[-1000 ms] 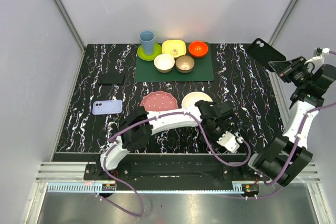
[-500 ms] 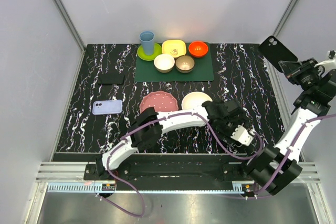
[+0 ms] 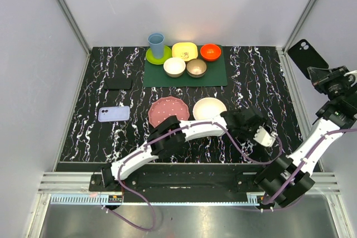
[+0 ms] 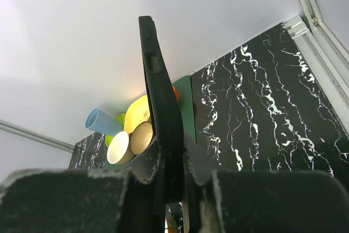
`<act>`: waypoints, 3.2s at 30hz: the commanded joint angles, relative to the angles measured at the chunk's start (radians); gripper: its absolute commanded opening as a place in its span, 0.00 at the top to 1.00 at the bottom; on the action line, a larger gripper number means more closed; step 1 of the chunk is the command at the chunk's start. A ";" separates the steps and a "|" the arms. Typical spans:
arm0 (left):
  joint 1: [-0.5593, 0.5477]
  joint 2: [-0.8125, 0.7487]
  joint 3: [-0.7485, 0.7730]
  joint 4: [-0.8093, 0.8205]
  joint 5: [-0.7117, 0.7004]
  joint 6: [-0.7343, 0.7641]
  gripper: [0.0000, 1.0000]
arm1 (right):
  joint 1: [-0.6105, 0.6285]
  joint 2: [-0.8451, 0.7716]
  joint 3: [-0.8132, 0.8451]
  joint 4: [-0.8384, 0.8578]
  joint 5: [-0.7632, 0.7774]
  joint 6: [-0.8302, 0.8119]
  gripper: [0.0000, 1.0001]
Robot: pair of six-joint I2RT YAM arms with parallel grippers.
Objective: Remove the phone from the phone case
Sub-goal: Place the phone at the center of the board, then place the phone case at the center of the board.
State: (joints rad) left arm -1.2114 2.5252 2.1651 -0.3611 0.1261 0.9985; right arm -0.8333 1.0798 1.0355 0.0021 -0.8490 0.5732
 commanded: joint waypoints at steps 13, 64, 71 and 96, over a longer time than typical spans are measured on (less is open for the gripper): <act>0.073 0.112 0.113 0.290 -0.279 0.094 0.53 | -0.021 -0.054 -0.017 0.041 -0.036 0.034 1.00; 0.205 -1.027 -0.592 -0.220 0.250 -0.388 0.01 | -0.089 0.150 0.207 -0.930 -0.079 -0.846 1.00; 0.381 -1.239 -0.795 -0.207 0.257 -0.394 0.01 | 0.002 0.241 0.187 -1.056 0.043 -1.046 1.00; 0.610 -1.536 -1.070 -0.075 0.179 -0.416 0.01 | 0.416 0.541 0.100 -0.876 0.378 -0.819 1.00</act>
State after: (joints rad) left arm -0.6102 1.0164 1.1019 -0.5072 0.3321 0.6006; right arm -0.4492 1.5795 1.1324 -0.9642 -0.5415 -0.3450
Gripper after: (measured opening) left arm 0.987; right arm 0.157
